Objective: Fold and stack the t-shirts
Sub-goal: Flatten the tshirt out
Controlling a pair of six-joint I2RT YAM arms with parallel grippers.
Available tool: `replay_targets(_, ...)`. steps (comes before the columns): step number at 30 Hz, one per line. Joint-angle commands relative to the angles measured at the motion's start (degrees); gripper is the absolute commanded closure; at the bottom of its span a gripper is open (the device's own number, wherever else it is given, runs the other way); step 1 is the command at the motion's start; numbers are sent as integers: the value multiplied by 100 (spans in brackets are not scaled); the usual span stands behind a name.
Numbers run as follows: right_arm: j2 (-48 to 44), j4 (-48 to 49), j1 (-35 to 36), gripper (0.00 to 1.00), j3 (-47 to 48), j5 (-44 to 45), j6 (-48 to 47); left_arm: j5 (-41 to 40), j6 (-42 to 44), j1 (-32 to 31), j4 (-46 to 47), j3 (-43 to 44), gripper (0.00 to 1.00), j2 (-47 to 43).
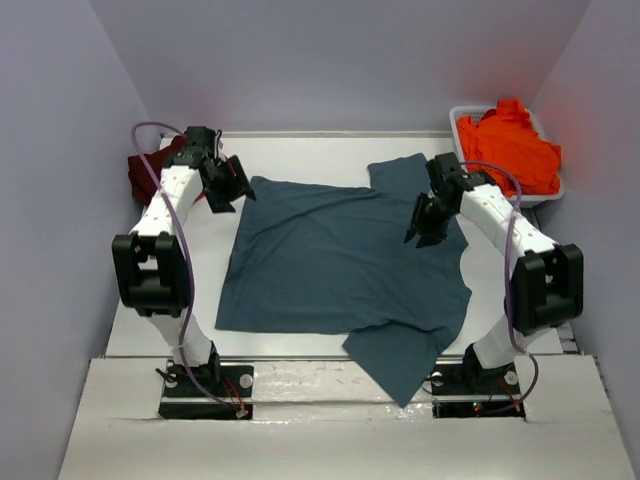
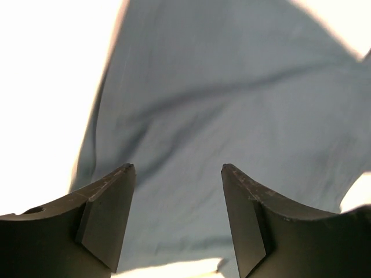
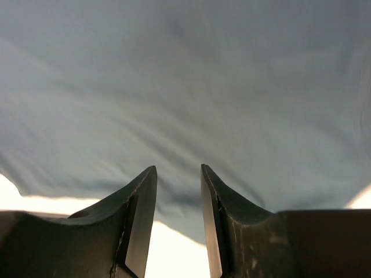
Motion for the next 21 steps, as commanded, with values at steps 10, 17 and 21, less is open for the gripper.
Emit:
replay_targets(10, 2845, 307, -24, 58, 3139, 47, -71, -430, 746, 37, -517, 4651, 30, 3699)
replay_targets(17, 3277, 158, -24, 58, 3492, 38, -133, -878, 922, 37, -429, 5101, 31, 4192)
replay_targets(21, 3180, 202, -24, 58, 3229, 82, -150, -765, 939, 89, -402, 5302, 32, 4412)
